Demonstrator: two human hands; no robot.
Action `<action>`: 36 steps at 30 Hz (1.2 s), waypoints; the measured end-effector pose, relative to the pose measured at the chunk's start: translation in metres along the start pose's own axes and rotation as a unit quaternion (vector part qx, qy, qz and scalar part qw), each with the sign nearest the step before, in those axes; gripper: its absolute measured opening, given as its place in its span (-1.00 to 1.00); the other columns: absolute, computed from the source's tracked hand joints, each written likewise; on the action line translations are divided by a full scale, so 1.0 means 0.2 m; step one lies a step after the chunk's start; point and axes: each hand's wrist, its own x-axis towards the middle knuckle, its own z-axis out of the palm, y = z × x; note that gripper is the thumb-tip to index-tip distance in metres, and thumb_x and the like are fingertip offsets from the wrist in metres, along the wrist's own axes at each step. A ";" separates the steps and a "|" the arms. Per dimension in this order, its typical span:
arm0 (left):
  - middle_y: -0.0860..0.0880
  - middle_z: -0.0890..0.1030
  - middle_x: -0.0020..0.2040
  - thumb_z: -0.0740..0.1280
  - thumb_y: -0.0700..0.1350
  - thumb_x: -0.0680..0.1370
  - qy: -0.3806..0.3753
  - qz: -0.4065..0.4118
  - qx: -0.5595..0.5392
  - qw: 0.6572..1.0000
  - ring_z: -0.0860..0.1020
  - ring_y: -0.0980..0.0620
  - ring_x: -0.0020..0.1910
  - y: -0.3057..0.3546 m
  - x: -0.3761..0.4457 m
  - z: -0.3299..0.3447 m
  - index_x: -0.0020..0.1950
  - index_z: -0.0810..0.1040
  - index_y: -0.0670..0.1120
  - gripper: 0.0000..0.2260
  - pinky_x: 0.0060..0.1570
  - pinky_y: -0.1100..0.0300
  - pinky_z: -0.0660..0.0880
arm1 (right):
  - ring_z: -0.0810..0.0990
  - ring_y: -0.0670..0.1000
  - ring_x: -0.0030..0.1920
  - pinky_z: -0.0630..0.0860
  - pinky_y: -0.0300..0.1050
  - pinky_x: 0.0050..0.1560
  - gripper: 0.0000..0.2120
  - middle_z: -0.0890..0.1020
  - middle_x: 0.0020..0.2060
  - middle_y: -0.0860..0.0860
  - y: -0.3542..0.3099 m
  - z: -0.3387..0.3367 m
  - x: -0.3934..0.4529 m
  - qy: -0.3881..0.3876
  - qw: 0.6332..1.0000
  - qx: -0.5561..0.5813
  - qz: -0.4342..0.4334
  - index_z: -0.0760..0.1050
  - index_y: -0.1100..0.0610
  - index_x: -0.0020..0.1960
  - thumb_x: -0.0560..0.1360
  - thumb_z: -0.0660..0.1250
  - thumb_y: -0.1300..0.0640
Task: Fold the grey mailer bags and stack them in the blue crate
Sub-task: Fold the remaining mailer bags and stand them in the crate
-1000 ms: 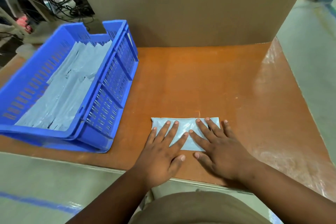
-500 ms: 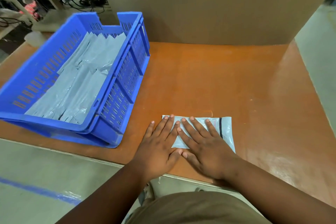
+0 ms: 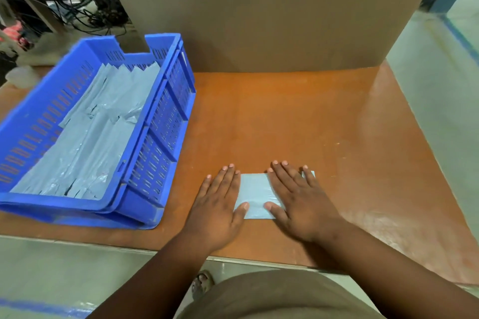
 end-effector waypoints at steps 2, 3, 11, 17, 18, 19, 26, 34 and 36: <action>0.00 -0.05 0.76 -0.02 0.25 0.72 -0.006 -0.023 0.010 1.000 -0.10 0.03 0.73 -0.08 -0.05 0.00 0.75 0.02 -0.06 -0.34 0.67 -0.18 -0.01 | -0.16 0.04 0.72 -0.11 0.30 0.66 -0.24 -0.12 0.72 -0.02 0.08 0.00 -0.05 -0.009 1.000 -0.014 0.020 -0.10 0.01 0.75 0.69 -0.21 -0.40; 0.01 -0.09 0.76 -0.06 0.26 0.72 -0.017 -0.031 0.017 0.999 -0.13 0.04 0.72 -0.12 -0.06 0.00 0.75 -0.01 -0.05 -0.33 0.67 -0.19 -0.01 | -0.20 0.02 0.71 -0.14 0.29 0.66 -0.24 -0.15 0.72 -0.04 0.11 0.00 -0.06 -0.008 0.999 -0.012 0.030 -0.13 0.00 0.75 0.69 -0.23 -0.40; -0.02 -0.15 0.75 -0.03 0.12 0.74 0.008 0.046 -0.021 0.999 -0.21 0.03 0.72 0.13 0.08 -0.11 0.75 -0.02 -0.09 -0.39 0.68 -0.10 -0.03 | -0.21 0.07 0.71 -0.24 0.28 0.66 -0.28 -0.11 0.73 0.06 -0.02 -0.10 0.01 0.014 0.999 0.027 -0.009 -0.07 0.10 0.74 0.72 -0.14 -0.27; 0.01 -0.11 0.75 -0.07 0.31 0.72 -0.049 0.017 0.008 0.999 -0.16 0.05 0.72 0.05 0.04 -0.02 0.76 -0.06 -0.03 -0.31 0.66 -0.19 -0.01 | -0.15 0.05 0.72 -0.15 0.28 0.65 -0.23 -0.05 0.73 0.04 0.00 0.02 -0.03 0.004 0.999 0.023 -0.032 -0.05 0.08 0.74 0.70 -0.11 -0.36; 0.03 -0.15 0.75 -0.14 0.38 0.69 -0.055 -0.007 0.007 0.998 -0.21 0.07 0.71 0.00 0.02 -0.02 0.76 -0.09 -0.02 -0.26 0.67 -0.18 -0.08 | -0.16 0.04 0.71 -0.15 0.28 0.65 -0.22 -0.07 0.73 0.03 0.05 0.01 -0.05 0.007 1.000 0.024 -0.015 -0.05 0.07 0.75 0.69 -0.13 -0.38; 0.05 -0.19 0.74 -0.23 0.44 0.64 -0.062 -0.024 0.007 0.998 -0.25 0.09 0.70 -0.05 0.00 -0.04 0.76 -0.11 0.00 -0.20 0.67 -0.17 -0.14 | -0.18 0.03 0.71 -0.17 0.27 0.66 -0.22 -0.09 0.73 0.01 0.11 0.01 -0.07 0.011 1.000 0.027 0.002 -0.06 0.05 0.75 0.69 -0.16 -0.38; 0.03 0.23 0.68 0.19 0.42 0.57 -0.058 -0.004 -0.054 0.997 0.15 -0.02 0.67 -0.02 0.16 -0.29 0.74 0.00 0.04 -0.14 0.66 -0.12 0.04 | 0.30 0.08 0.59 0.06 0.24 0.64 -0.37 0.35 0.59 -0.04 0.34 -0.22 0.03 0.046 0.990 0.122 0.049 0.07 -0.06 0.72 0.72 0.11 -0.22; 0.06 0.50 0.21 0.52 0.33 0.35 -0.205 0.018 0.007 0.979 0.50 -0.06 0.27 0.10 0.44 -0.40 0.41 0.42 0.11 -0.28 0.28 -0.12 0.47 | 0.39 0.03 0.27 0.43 0.08 0.27 -0.17 0.44 0.21 -0.09 0.16 -0.32 0.24 -0.070 0.994 0.061 -0.063 0.32 -0.17 0.56 0.38 0.45 -0.44; 0.09 0.46 0.04 0.54 0.32 0.34 -0.215 0.017 0.017 0.976 0.50 0.00 0.12 0.11 0.43 -0.42 0.17 0.55 0.10 -0.48 0.06 0.01 0.51 | 0.40 0.03 0.22 0.43 0.09 0.24 -0.33 0.43 0.13 -0.10 0.13 -0.32 0.25 -0.071 0.994 0.051 -0.065 0.46 -0.17 0.39 0.38 0.48 -0.40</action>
